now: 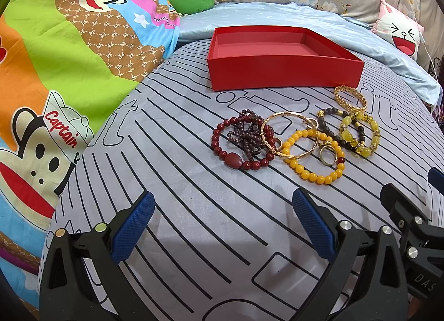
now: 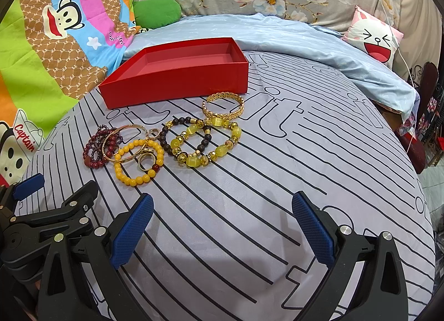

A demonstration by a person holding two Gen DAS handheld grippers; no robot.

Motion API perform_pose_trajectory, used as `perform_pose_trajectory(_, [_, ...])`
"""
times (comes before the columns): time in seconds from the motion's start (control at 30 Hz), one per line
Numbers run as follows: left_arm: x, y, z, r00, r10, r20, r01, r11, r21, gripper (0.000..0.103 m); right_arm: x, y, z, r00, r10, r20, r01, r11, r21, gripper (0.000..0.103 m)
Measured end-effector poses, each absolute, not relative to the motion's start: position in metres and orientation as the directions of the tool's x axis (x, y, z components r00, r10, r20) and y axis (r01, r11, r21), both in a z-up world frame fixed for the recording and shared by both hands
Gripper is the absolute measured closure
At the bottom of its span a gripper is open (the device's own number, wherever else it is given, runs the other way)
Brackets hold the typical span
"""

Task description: Organize jewelry

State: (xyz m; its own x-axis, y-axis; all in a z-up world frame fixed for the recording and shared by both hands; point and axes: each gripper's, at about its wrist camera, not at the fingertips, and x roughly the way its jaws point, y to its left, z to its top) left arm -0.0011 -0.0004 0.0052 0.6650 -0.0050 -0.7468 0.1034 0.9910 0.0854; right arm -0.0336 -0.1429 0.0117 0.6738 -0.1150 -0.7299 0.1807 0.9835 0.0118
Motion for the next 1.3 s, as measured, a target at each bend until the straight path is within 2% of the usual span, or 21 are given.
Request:
perform_pose_trajectory(0.77, [0.004, 0.034, 0.014, 0.667, -0.049, -0.744, 0.075, 0.997, 0.002, 0.007, -0.029, -0.157, 0.015, 0.672, -0.095, -0.734, 0.177, 0.984, 0.034, 0.007])
perform_pose_trajectory(1.3, [0.04, 0.016, 0.018, 0.665, -0.112, -0.739, 0.139, 0.99, -0.025, 0.007, 0.037, -0.176, 0.019, 0.676, -0.1, -0.73, 0.193, 0.98, 0.045, 0.007])
